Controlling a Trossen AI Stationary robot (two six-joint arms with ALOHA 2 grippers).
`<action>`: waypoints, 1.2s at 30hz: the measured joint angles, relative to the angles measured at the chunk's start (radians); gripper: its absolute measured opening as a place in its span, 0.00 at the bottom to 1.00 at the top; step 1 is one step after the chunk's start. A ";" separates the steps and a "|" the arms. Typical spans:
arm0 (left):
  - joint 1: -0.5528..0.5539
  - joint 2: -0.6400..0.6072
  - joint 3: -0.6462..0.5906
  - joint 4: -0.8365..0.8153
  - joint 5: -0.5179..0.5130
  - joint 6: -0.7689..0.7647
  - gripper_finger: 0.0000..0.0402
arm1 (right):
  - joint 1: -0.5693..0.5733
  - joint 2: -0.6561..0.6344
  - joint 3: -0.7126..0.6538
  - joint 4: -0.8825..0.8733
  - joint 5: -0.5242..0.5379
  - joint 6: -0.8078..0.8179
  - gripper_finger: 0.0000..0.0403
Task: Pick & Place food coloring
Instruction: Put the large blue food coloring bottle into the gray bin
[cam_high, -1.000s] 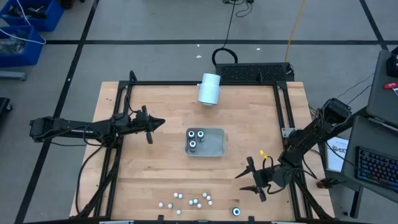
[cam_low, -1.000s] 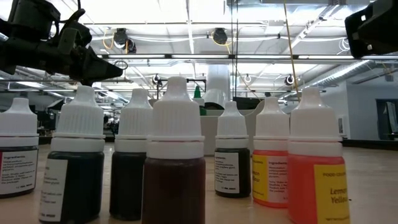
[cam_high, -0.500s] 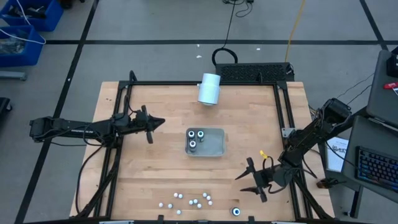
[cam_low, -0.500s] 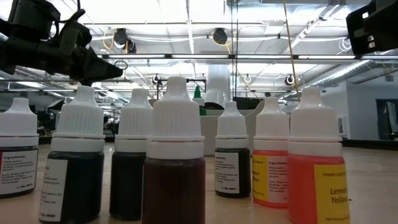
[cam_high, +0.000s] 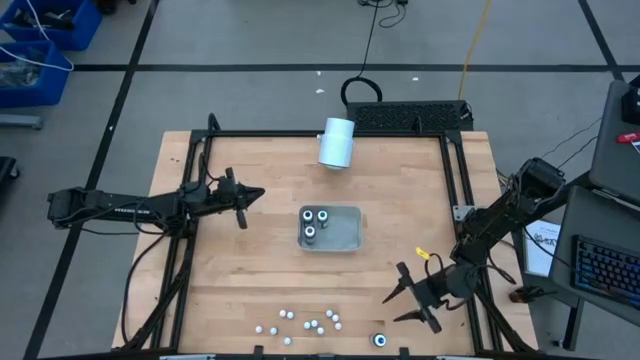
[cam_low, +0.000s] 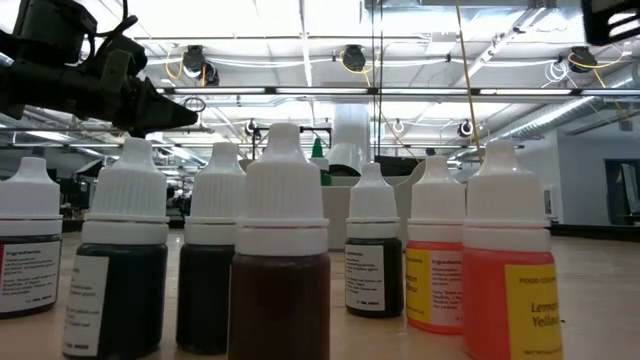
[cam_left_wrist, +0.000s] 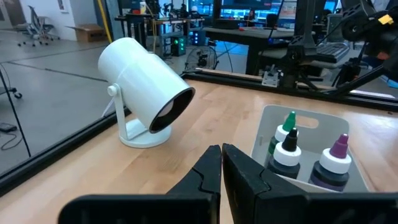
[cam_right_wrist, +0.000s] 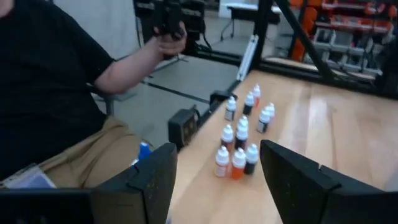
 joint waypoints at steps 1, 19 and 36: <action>0.000 0.000 0.000 0.000 0.000 -0.001 0.06 | 0.009 0.000 0.000 0.004 0.000 0.000 0.57; 0.000 0.000 0.000 -0.001 0.001 -0.004 0.06 | 0.034 0.252 0.175 0.033 -0.029 0.067 0.75; 0.000 0.000 0.000 -0.001 0.003 0.005 0.06 | 0.033 0.411 0.233 0.017 -0.025 0.218 0.73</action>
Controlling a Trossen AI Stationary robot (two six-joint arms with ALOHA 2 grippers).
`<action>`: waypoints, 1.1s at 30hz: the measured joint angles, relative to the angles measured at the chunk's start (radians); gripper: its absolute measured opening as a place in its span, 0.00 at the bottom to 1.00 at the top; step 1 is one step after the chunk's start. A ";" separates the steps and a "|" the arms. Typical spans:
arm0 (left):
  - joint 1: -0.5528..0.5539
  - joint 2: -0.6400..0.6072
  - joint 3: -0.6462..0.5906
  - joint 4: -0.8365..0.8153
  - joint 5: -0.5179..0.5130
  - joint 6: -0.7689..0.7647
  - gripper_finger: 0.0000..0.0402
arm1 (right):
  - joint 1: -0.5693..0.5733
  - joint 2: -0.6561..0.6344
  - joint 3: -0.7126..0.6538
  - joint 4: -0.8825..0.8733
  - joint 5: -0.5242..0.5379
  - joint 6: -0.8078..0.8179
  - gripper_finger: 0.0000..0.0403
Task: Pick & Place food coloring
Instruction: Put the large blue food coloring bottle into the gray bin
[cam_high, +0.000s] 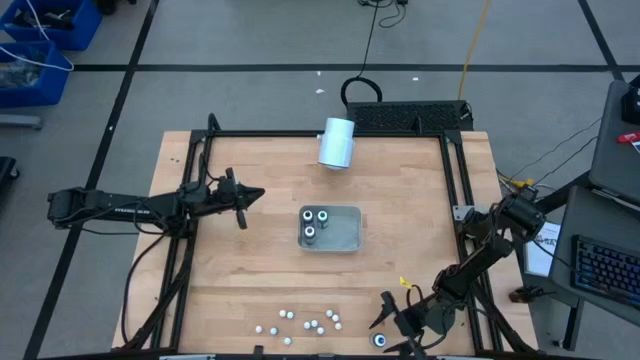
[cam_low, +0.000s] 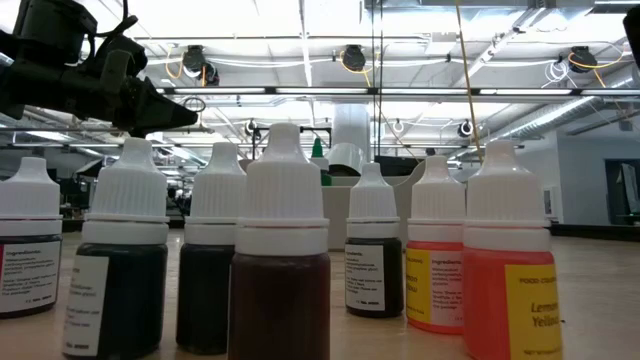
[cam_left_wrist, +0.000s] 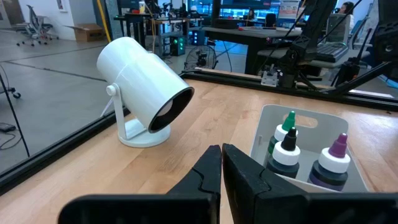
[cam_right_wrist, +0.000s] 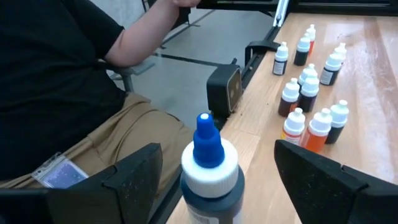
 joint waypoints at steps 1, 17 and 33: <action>0.000 0.000 0.000 0.000 0.000 0.001 0.06 | 0.000 0.003 0.000 0.003 0.000 -0.002 0.73; 0.000 0.000 0.000 0.000 -0.001 0.000 0.06 | -0.002 0.003 0.000 0.000 0.001 -0.030 0.58; 0.000 0.000 0.000 0.001 -0.001 0.016 0.06 | -0.035 -0.064 -0.001 -0.035 0.000 -0.087 0.26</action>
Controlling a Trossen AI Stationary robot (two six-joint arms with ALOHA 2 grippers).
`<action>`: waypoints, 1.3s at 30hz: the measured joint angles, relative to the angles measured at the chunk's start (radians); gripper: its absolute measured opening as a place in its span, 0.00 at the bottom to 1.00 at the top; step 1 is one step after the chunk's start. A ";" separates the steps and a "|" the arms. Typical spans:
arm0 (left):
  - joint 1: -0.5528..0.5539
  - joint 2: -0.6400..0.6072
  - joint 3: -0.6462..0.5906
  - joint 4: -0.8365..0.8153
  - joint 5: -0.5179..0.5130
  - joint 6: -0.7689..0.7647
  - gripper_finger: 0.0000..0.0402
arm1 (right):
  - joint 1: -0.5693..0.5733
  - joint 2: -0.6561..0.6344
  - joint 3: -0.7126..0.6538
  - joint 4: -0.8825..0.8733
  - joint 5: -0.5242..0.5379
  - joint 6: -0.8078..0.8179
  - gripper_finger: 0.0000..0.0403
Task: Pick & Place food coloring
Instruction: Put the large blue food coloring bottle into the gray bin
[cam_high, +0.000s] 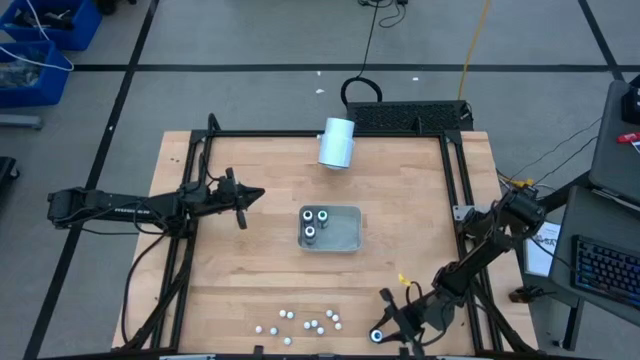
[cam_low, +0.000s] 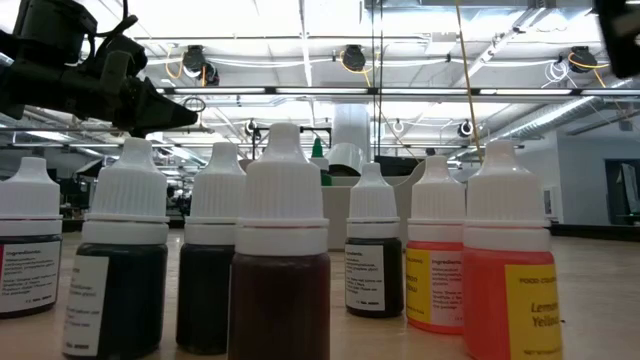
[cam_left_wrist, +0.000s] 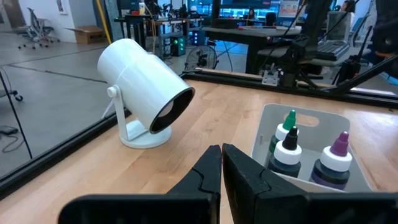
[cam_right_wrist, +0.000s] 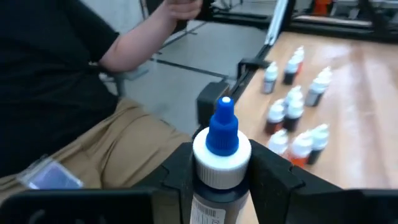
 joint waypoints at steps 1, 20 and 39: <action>0.000 0.000 0.000 0.000 0.003 -0.003 0.06 | -0.009 -0.020 0.000 -0.019 0.002 0.000 0.26; 0.000 0.000 0.000 0.007 0.024 -0.025 0.06 | -0.266 -0.194 0.104 -0.170 -0.027 -0.200 0.26; 0.000 0.000 0.000 0.007 0.024 -0.025 0.06 | -0.516 -0.134 0.114 -0.150 0.056 -0.151 0.26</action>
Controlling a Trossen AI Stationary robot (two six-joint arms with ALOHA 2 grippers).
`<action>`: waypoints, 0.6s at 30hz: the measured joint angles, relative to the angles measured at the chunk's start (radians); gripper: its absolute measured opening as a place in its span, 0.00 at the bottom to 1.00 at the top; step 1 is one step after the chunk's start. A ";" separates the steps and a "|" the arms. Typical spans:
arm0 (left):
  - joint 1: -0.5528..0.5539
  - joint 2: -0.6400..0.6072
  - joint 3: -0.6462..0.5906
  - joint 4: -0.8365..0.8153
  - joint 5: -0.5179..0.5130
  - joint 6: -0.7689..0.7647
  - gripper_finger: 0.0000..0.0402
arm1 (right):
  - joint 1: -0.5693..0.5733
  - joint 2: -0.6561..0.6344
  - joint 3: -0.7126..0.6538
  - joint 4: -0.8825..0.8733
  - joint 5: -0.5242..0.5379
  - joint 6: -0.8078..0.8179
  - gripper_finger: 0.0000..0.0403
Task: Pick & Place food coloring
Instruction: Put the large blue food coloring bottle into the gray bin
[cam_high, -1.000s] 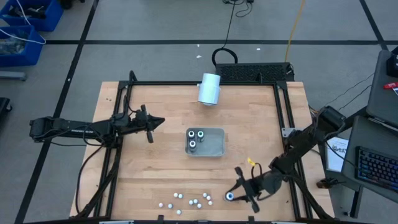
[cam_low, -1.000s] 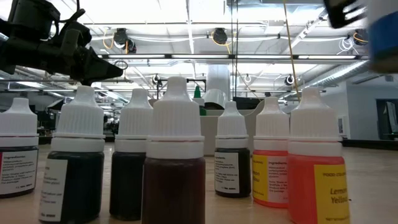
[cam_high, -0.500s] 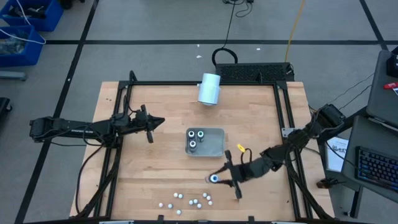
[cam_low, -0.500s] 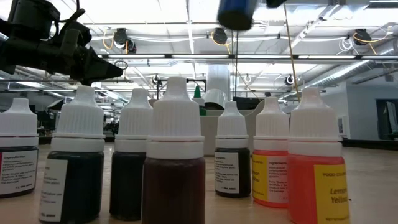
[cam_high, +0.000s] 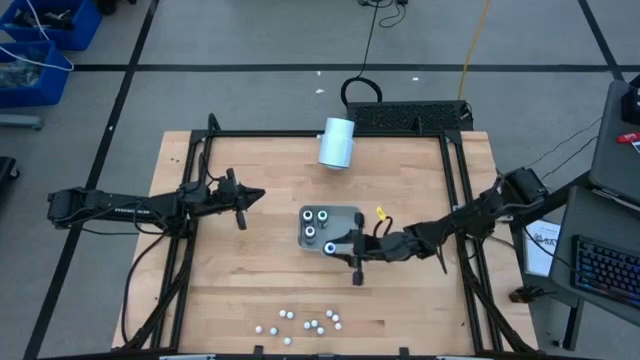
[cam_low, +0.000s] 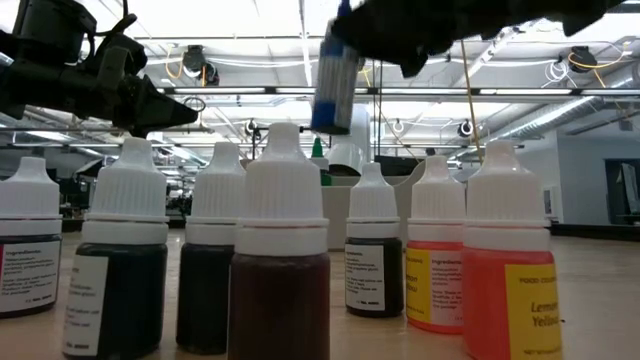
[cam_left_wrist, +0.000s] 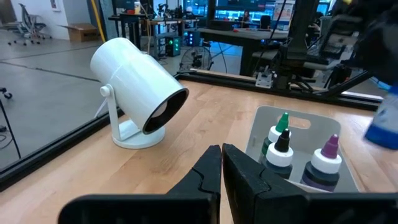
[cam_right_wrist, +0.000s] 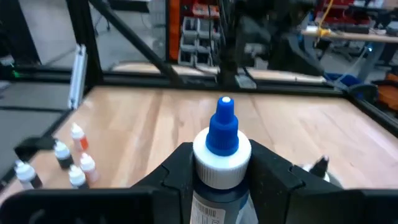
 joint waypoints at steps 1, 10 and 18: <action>0.000 0.000 0.000 0.000 0.000 0.000 0.06 | -0.004 0.007 -0.001 -0.001 0.000 0.000 0.26; 0.000 0.000 0.000 -0.001 0.000 0.000 0.06 | -0.074 0.109 -0.001 0.058 0.001 0.029 0.27; 0.000 0.000 0.000 -0.001 0.000 0.000 0.06 | -0.113 0.114 -0.001 0.046 0.010 0.047 0.27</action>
